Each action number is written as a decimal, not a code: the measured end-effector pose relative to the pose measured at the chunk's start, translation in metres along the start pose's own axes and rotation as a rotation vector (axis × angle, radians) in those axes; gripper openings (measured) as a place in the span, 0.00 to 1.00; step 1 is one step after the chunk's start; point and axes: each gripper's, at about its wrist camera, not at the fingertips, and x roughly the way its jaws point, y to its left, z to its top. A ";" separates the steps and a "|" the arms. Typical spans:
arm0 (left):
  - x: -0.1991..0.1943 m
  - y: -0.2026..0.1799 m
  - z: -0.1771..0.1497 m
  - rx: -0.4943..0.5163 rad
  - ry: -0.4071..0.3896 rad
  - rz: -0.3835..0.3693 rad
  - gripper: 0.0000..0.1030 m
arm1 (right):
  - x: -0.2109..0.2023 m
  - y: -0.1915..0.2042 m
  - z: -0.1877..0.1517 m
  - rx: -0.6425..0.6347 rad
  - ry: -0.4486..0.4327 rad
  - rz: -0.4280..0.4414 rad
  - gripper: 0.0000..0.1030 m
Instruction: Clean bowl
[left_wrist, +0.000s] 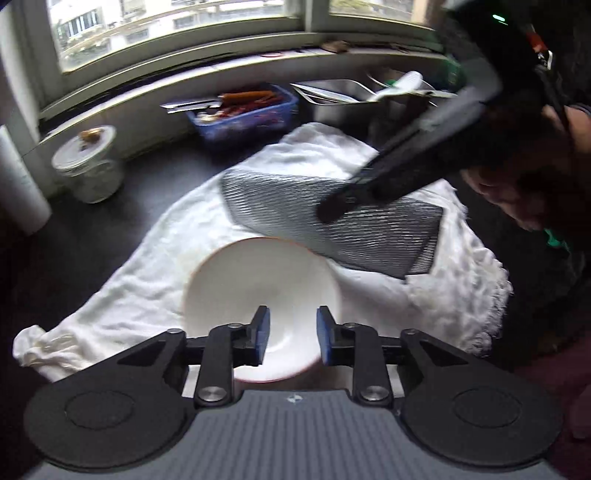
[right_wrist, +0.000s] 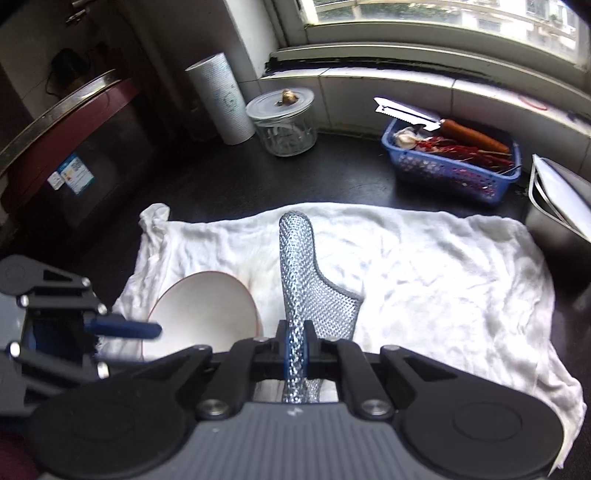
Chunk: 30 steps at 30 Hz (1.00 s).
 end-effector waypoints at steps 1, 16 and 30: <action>0.005 -0.006 0.003 0.002 0.018 0.013 0.31 | 0.001 -0.003 -0.002 -0.006 0.004 0.019 0.06; 0.042 0.018 0.013 -0.446 0.074 0.073 0.10 | -0.002 -0.036 -0.014 -0.154 0.012 0.189 0.10; 0.014 0.109 -0.077 -1.591 -0.322 -0.175 0.07 | 0.012 0.010 0.008 -0.417 -0.104 0.205 0.10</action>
